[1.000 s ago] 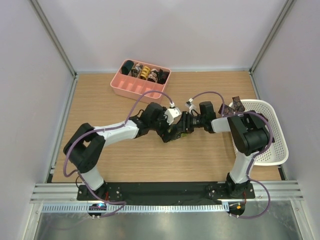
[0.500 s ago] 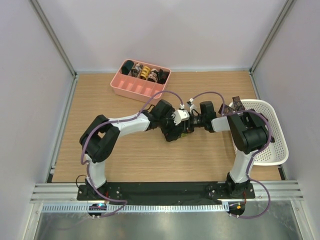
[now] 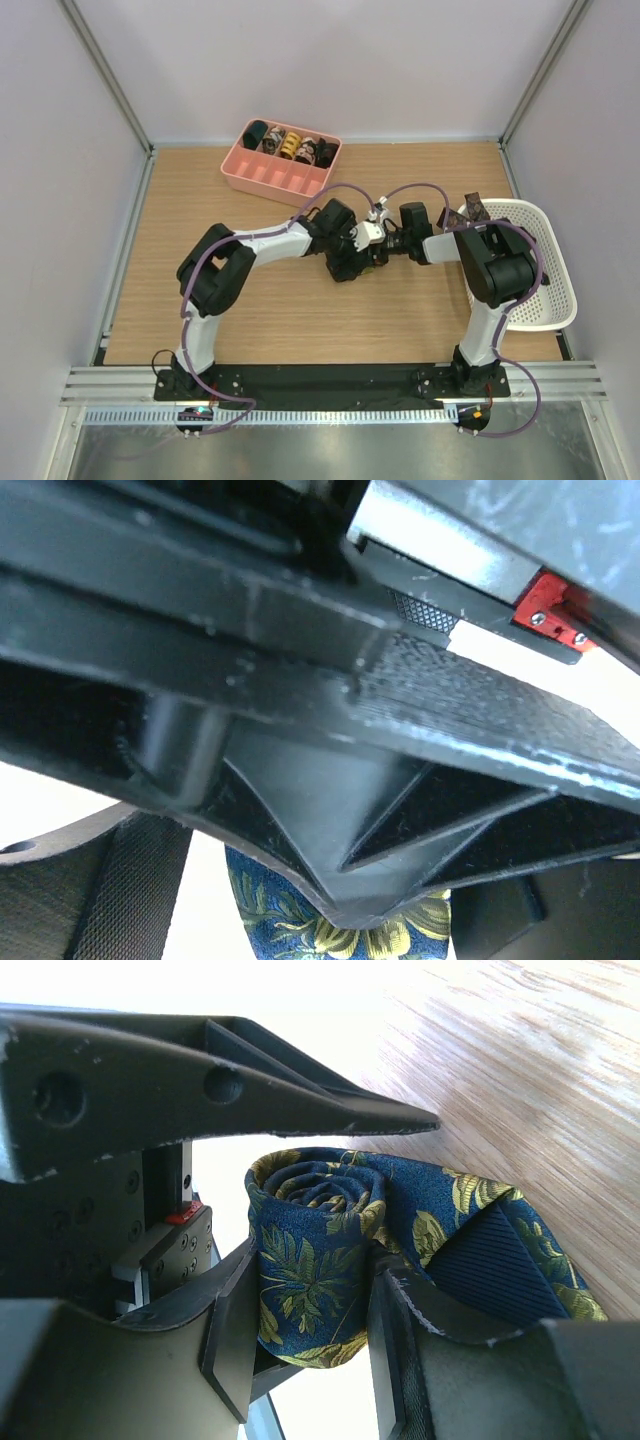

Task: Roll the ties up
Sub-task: Roll the tie

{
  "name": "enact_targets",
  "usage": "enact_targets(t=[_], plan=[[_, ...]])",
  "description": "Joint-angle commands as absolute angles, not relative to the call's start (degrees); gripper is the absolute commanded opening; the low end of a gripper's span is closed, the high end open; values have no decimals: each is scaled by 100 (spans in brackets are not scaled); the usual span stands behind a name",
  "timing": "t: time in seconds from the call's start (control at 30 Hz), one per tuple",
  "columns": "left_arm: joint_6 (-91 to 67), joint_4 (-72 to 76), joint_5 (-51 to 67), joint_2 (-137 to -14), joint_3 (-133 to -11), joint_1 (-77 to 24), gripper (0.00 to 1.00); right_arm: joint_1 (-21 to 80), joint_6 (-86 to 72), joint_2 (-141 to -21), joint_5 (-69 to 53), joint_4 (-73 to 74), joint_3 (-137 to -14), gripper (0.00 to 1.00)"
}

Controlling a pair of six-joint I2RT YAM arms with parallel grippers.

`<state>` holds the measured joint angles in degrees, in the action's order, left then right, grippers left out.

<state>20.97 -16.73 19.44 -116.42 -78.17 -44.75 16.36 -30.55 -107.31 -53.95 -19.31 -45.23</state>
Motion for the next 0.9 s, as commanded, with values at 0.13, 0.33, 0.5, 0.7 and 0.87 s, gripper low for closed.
enact_targets(t=[0.13,0.33,0.5,0.7,0.87], plan=[[2074,-1714,1592,-11777,-7857,-4702,82,1635,-2830,-11039,-4843,-1362,-4377,19],[1890,-2030,1222,-11804,-7893,-4755,59,1626,-2768,-10978,-4764,-1213,-4438,21],[1565,-2048,941,-11690,-7744,-4825,42,1626,-2716,-10855,-4623,-1046,-4465,25],[1196,-2057,738,-11742,-7541,-4834,33,1617,-2663,-10731,-4447,-844,-4482,41],[844,-2048,580,-11742,-7418,-4834,32,1626,-2637,-10530,-4290,-625,-4579,54]])
